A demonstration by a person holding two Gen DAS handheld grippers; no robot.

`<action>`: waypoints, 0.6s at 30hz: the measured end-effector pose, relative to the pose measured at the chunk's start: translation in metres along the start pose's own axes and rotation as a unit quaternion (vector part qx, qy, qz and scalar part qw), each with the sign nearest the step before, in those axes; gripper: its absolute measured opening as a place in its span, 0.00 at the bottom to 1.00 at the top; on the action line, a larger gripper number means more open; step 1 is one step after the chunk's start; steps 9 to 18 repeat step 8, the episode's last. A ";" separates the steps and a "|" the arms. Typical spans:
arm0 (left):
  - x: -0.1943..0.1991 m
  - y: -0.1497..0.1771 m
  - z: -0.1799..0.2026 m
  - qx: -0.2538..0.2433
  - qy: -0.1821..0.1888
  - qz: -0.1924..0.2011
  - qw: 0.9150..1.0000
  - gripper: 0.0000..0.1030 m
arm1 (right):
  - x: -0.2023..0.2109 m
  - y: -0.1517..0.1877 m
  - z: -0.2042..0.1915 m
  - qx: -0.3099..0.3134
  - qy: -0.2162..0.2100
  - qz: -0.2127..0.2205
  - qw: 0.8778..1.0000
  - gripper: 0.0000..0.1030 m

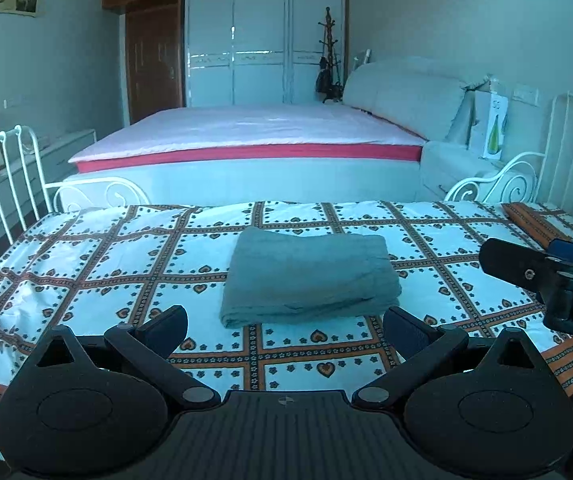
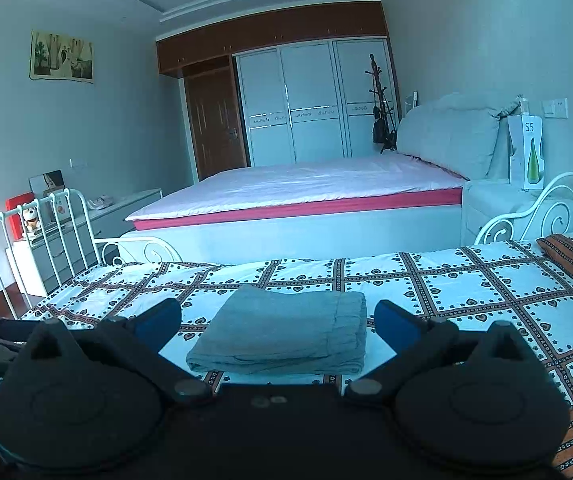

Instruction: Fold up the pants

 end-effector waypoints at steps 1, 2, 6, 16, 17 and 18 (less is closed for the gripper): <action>0.000 0.000 0.000 0.001 0.002 0.003 1.000 1.00 | -0.001 0.000 0.000 0.000 0.000 0.000 1.000 0.94; 0.000 0.001 -0.001 0.003 0.005 0.008 1.000 1.00 | -0.003 0.001 0.000 0.000 0.000 -0.001 1.000 0.94; -0.004 0.001 0.001 0.007 0.017 0.018 1.000 1.00 | -0.008 0.003 0.002 -0.004 0.000 -0.004 1.000 0.94; -0.010 0.000 0.002 0.006 0.014 0.014 1.000 1.00 | -0.012 0.004 0.003 -0.006 0.000 -0.008 1.000 0.94; -0.010 0.000 0.002 0.006 0.014 0.014 1.000 1.00 | -0.012 0.004 0.003 -0.006 0.000 -0.008 1.000 0.94; -0.010 0.000 0.002 0.006 0.014 0.014 1.000 1.00 | -0.012 0.004 0.003 -0.006 0.000 -0.008 1.000 0.94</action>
Point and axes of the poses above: each gripper's, at about its wrist camera, not at the fingertips, and x roughly against the way its jaws point, z to its right, y to its underside, the point moved 7 cm from there along -x, roughly the way its jaws point, and after that the axes turned 5 degrees about x, right-handed, at the moved point
